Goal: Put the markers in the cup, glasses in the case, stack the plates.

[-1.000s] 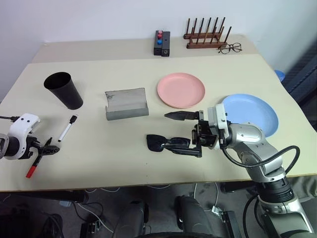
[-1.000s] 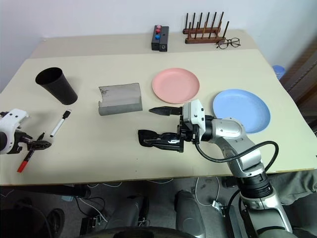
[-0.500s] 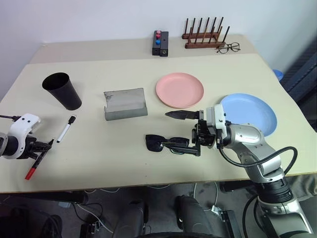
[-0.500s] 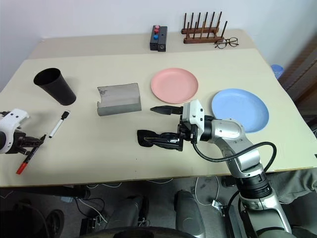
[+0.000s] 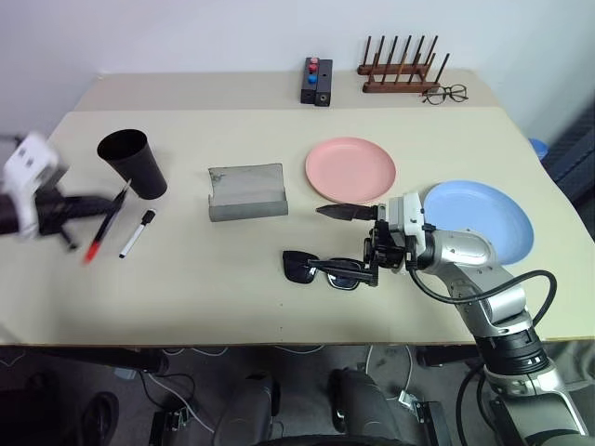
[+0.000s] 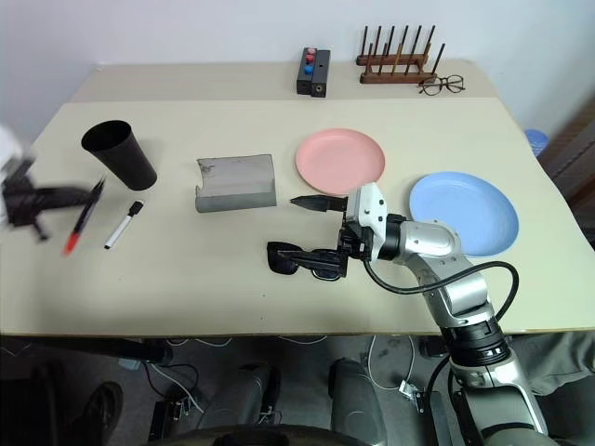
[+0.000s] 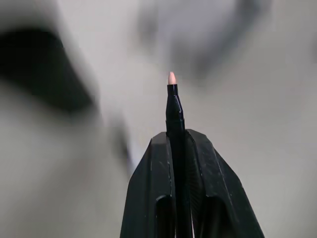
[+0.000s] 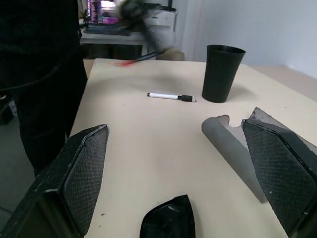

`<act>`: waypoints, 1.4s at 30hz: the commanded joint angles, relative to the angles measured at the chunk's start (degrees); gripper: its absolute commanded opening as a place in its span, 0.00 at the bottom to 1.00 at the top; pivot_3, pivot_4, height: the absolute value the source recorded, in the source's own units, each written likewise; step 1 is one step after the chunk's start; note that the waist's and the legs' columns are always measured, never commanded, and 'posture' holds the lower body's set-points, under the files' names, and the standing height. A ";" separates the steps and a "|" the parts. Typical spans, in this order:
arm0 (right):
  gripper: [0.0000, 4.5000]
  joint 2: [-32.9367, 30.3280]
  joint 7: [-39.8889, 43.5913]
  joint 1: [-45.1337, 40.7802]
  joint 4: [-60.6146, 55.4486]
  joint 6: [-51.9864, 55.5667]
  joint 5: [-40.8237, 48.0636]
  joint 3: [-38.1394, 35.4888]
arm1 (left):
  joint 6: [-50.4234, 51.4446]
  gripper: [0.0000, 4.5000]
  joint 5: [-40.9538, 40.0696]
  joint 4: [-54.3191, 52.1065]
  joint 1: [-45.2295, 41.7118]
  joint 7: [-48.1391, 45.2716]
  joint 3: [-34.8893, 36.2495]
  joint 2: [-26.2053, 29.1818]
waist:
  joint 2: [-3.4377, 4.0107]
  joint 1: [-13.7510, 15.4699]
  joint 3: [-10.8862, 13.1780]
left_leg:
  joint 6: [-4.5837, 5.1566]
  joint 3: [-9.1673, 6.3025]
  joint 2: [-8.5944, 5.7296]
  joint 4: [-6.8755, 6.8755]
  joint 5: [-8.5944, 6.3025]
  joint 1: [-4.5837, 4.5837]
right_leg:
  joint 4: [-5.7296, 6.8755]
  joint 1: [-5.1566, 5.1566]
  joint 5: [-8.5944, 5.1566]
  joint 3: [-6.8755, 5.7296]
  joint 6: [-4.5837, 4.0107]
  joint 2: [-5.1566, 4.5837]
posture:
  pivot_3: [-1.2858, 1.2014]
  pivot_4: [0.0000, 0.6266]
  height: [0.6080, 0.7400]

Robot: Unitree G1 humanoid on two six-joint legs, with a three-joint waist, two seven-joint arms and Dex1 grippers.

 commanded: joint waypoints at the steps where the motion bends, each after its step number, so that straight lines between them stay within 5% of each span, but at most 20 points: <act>1: 0.97 0.93 -1.08 -2.18 0.54 -1.58 0.25 -2.03 | -10.66 0.00 1.52 5.20 -7.97 6.35 1.79 -4.01 | -0.11 -0.64 -0.01 | -0.17 0.02 0.00 0.03 0.09 -0.02 | 0.03 -0.04 0.01 0.02 0.00 0.00 | 0.52 0.24 1.00; 7: 0.97 4.09 -5.09 -7.63 5.24 -2.06 0.05 -3.96 | -29.00 0.00 5.65 26.30 -23.45 16.82 1.85 -12.02 | -0.12 -1.89 0.00 | -0.26 0.18 0.01 0.02 0.15 0.00 | 0.05 -0.14 0.01 0.13 0.01 0.05 | 0.52 0.24 1.00; 14: 0.97 3.56 -6.15 -6.19 3.93 -2.21 -0.67 -4.45 | -39.21 0.00 7.28 41.25 -30.22 23.58 3.35 -10.61 | -0.18 -1.73 0.01 | -0.27 0.23 -0.04 0.01 0.15 -0.09 | 0.05 -0.22 0.01 0.12 0.02 -0.02 | 0.52 0.24 1.00; 24: 0.97 3.05 -7.30 -6.35 4.58 -2.40 -0.94 -5.84 | -38.74 0.00 -0.35 42.53 -27.16 23.84 11.28 -13.27 | -0.18 -1.53 0.01 | 0.00 0.18 -0.03 0.31 0.00 -0.12 | 0.18 -0.14 0.01 0.07 0.02 0.00 | 0.52 0.24 1.00; 36: 0.97 2.75 -6.45 -6.77 5.55 -2.39 -0.85 -5.65 | -44.48 0.00 2.69 42.51 -17.05 26.50 9.98 -13.81 | -0.21 -1.35 0.01 | 0.01 0.15 -0.01 0.44 0.00 -0.20 | 0.21 -0.15 0.01 0.07 0.03 0.02 | 0.52 0.24 1.00; 37: 0.97 2.78 -6.47 -6.84 5.52 -2.33 -0.84 -5.63 | -44.35 0.18 2.41 42.74 -16.97 26.36 10.06 -13.93 | -0.22 -1.32 0.01 | 0.01 0.14 -0.02 0.46 -0.01 -0.20 | 0.21 -0.15 0.01 0.07 0.03 -0.01 | 0.52 0.24 1.00; 42: 0.97 2.85 -6.38 -7.00 5.54 -2.36 -1.01 -5.44 | -43.58 0.68 1.60 42.20 -16.87 25.25 9.97 -14.34 | -0.22 -1.47 0.01 | 0.02 0.13 -0.03 0.48 -0.01 -0.21 | 0.21 -0.14 0.01 0.05 0.03 -0.01 | 0.52 0.24 1.00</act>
